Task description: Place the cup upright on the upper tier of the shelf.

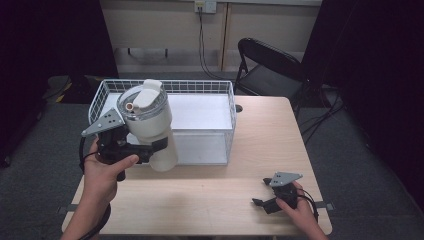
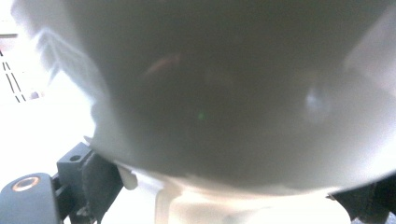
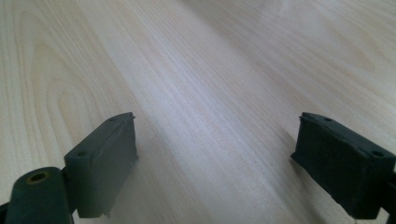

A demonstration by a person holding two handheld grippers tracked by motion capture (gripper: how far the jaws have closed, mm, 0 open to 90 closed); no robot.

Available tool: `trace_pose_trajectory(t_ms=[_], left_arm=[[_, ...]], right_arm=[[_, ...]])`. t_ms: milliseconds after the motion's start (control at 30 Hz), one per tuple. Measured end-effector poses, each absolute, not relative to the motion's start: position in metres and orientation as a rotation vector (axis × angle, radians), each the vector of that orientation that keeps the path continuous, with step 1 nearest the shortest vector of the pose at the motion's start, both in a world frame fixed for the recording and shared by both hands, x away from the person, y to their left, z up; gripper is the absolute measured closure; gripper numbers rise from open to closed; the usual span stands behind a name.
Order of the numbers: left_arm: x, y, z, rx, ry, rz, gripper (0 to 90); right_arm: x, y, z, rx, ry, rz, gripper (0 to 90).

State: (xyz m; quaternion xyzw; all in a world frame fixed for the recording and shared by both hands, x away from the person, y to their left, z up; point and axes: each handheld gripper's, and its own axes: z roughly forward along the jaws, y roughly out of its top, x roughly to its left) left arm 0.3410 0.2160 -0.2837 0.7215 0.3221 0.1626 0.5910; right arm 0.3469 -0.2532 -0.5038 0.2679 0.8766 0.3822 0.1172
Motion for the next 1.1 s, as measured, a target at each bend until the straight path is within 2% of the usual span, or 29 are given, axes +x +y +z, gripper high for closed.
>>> trace_pose_trajectory(t_ms=[1100], left_arm=[[0.356,0.213,-0.248,1.662,0.749,0.383,9.3]], right_arm=[[0.347,-0.253,-0.504,0.786,2.565,1.119,12.0]])
